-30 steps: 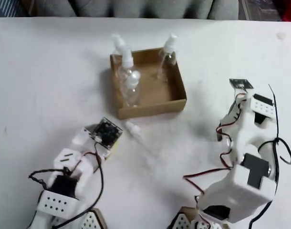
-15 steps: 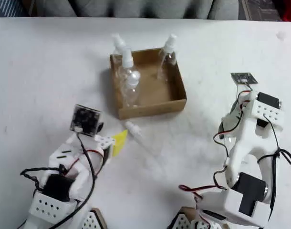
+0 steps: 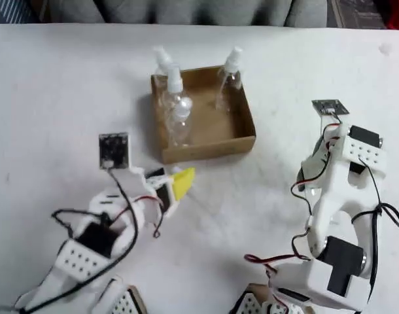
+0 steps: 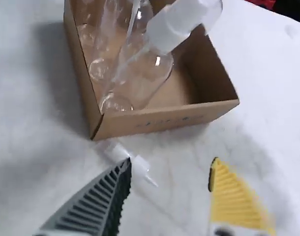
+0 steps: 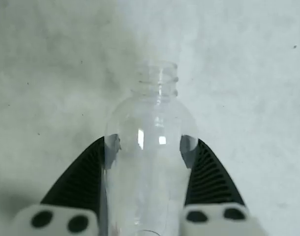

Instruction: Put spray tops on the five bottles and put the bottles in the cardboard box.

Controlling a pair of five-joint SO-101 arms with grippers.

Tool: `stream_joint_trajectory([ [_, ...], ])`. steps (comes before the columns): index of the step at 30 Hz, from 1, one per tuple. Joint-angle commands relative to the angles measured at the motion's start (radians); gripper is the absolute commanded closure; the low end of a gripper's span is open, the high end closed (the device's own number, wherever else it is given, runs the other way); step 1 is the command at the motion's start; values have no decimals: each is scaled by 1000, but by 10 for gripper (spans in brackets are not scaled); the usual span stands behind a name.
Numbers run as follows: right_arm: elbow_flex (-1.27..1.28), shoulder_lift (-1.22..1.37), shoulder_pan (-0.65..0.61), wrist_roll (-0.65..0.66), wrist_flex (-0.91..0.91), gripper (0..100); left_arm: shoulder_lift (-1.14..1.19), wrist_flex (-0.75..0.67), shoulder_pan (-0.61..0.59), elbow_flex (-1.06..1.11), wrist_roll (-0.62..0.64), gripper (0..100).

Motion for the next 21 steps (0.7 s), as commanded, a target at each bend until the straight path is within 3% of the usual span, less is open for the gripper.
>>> stream_joint_trajectory([
  [1, -5, -50, -12, 15, 8, 981, 229, -87, 10, -126, 31, 759],
  [14, -3, -48, 18, 84, 5, 981, 670, -83, 91, -374, 265, 759],
  [21, -3, -48, 18, 86, 4, 981, 857, -83, 18, -453, 293, 759],
])
